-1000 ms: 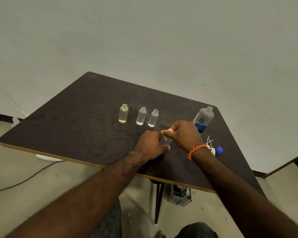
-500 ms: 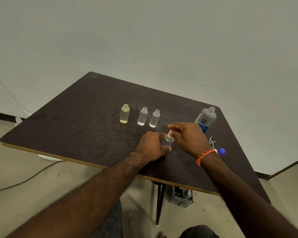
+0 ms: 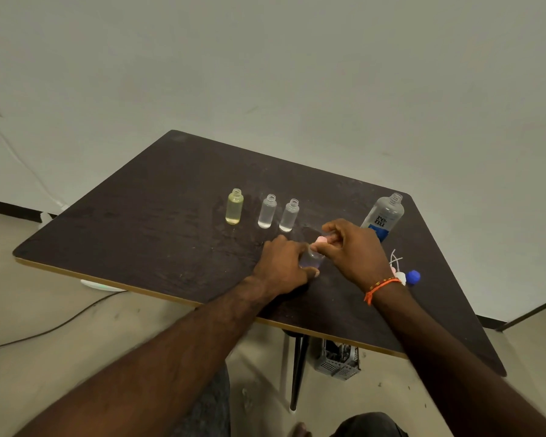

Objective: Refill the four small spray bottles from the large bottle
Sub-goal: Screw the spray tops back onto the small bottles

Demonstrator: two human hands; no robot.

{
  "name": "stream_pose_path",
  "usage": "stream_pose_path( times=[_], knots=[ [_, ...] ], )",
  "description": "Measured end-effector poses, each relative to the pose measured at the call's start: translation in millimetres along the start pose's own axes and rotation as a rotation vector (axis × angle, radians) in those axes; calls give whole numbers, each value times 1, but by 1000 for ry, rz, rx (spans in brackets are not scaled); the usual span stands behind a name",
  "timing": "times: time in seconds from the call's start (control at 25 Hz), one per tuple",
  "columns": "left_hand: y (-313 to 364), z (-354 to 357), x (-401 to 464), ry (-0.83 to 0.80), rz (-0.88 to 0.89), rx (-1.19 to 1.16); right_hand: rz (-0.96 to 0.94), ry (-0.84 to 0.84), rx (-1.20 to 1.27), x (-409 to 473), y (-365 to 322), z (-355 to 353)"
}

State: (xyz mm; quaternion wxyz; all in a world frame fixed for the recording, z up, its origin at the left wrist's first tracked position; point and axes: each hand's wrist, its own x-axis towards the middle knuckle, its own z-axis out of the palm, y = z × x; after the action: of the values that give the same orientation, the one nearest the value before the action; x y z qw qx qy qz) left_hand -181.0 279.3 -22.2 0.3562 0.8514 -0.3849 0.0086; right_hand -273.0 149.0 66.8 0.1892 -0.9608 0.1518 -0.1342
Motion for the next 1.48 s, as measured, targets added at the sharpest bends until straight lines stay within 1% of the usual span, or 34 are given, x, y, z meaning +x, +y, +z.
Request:
stream_pose_path(
  times=[0.08, 0.12, 0.24, 0.28, 0.36, 0.44, 0.52, 0.68, 0.92, 1.08, 1.24, 1.48],
  knots=[
    [0, -1, -1, -2, -12, -7, 23, 7, -57, -1, -1, 5],
    [0, -1, -2, -1, -6, -13, 2, -20, -22, -3, -1, 7],
    [-2, -1, -2, 7, 15, -15, -107, -109, 214, -6, 1, 7],
    [-1, -1, -2, 2, 11, -10, -116, -111, 232, -7, 2, 5],
    [-3, 1, -1, -8, 10, -8, -46, -29, 209, -5, 3, 4],
    [-4, 4, -1, -9, 3, -3, 38, 46, 124, -2, 2, 3],
    [-4, 3, -1, -5, -2, -7, 46, 17, 86, -6, 2, 5],
    [-7, 6, 1, -9, -1, 5, -51, -75, 270, -9, 8, 4],
    [-10, 12, 2, -13, -14, 11, -8, -24, 263, -5, 9, 7],
    [-8, 11, -1, -3, -14, 39, 6, 16, 318, -15, 13, 16],
    [-6, 9, -3, 7, -33, 69, 105, 51, 385, -23, 19, 35],
    [-2, 5, -3, 0, -43, 79, 162, 12, 394, -18, 20, 35]
  ],
)
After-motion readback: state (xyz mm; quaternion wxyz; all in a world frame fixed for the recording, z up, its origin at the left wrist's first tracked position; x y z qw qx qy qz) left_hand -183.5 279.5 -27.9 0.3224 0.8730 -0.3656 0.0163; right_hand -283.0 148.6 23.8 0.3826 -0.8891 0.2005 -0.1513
